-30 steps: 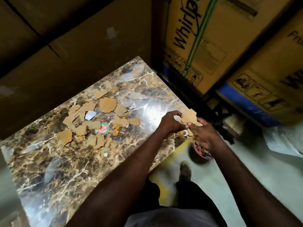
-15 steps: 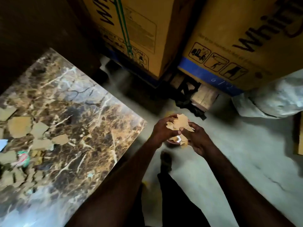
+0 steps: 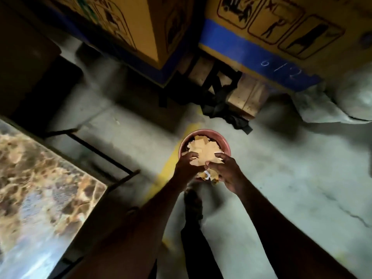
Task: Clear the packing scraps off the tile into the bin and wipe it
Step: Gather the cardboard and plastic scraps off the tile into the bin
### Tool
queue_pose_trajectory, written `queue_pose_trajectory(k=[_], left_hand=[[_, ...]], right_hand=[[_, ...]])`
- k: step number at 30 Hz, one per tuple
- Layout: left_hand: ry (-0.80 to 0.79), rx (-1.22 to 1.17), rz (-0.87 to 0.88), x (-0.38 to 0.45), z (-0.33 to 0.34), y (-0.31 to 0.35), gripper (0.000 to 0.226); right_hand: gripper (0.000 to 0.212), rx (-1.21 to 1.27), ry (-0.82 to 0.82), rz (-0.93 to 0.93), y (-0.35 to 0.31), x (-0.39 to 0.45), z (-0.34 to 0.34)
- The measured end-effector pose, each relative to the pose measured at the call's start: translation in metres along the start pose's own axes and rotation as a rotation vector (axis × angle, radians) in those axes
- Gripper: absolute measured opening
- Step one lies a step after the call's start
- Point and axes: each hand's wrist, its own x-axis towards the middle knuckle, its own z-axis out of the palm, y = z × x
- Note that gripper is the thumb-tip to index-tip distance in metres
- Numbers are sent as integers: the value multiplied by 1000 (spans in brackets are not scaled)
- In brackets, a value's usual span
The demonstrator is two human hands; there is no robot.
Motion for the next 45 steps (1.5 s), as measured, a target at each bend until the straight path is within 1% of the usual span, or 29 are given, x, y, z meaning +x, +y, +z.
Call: queue_pose_trajectory(k=[2,4,6,8,10,12,15,17,19,22,24,29,33,36,39,43,45], left_hand=[[9,-13,-22,30,4,-23,72],[12,-15,-41,54,2,-38,80],[10,-77,-70,76,-1,-52,81],[23,-129,-99,90,-7,-65,80],[36,-91,-117,96,-13,-72,74],[31,-68,-126,89,-18,-70,69],[44,-106,-146,66,-20,-59,70],[51,-97,-134,46,-19,-52,77],[54,-147,-136,27,-18,-41,87],[45,-178,-85,-19,-19,-6,91],[56,-169,-9,-52,-17,21,93],[58,-232,107,-154,-46,93,56],[158,-299,169,-248,-101,123,37],[178,-331,215,-309,-144,122,35],[202,-322,255,-361,-188,106,27],[283,-312,304,-423,-253,66,26],[338,-323,313,-449,-283,41,28]], right_hand=[[45,-38,-9,-36,16,37,7],[45,-97,-11,-54,32,69,12],[55,-191,35,-100,49,95,11],[63,-284,130,-149,64,115,3],[62,-349,160,-181,75,128,-6],[50,-358,150,-180,72,118,-7],[43,-314,134,-158,58,94,-5],[41,-306,117,-150,43,76,-1],[38,-293,101,-159,24,57,7],[34,-275,104,-230,-13,11,24],[31,-262,123,-287,-40,-27,37],[30,-236,92,-408,-93,-156,73],[30,-220,22,-504,-112,-261,105],[28,-218,-54,-535,-116,-322,135],[26,-259,-115,-579,-112,-365,175],[22,-343,-220,-617,-98,-420,243],[20,-385,-282,-595,-85,-438,275]])
